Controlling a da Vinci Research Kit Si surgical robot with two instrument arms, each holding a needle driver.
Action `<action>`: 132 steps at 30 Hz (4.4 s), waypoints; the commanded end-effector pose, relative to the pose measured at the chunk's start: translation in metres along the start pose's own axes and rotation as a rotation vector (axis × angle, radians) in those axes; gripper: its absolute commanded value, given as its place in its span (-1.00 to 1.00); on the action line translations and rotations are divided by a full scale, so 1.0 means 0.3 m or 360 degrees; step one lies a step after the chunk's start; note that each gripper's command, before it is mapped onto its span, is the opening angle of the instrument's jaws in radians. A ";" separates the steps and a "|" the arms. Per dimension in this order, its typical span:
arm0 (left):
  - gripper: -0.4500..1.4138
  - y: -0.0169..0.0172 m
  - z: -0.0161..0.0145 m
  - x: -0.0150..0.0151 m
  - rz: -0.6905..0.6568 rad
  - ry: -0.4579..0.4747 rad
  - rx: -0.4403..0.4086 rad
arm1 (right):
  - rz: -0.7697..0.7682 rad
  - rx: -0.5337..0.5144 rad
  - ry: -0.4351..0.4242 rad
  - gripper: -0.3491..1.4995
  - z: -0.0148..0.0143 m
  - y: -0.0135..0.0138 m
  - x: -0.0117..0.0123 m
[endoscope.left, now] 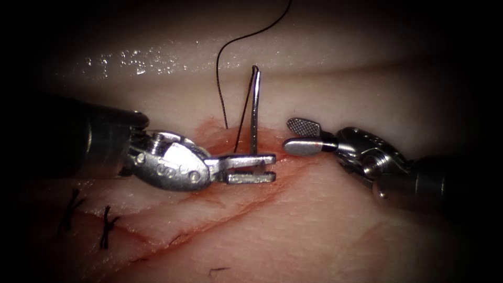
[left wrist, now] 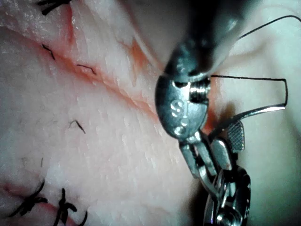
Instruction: Wound Closure
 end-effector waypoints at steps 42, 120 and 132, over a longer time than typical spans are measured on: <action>-1.00 0.018 0.001 -0.017 0.0450 0.0119 -0.0002 | 0.0317 0.0132 -0.0126 -1.00 0.0271 -0.0050 -0.0099; -0.31 0.014 0.005 -0.063 -0.1033 -0.1308 -0.0407 | -0.1472 0.0059 0.0310 -1.00 0.0284 0.0143 0.0044; 0.46 0.016 0.006 -0.059 -0.1019 -0.1276 -0.0461 | -0.1570 0.0028 0.0320 -1.00 0.0289 0.0170 0.0039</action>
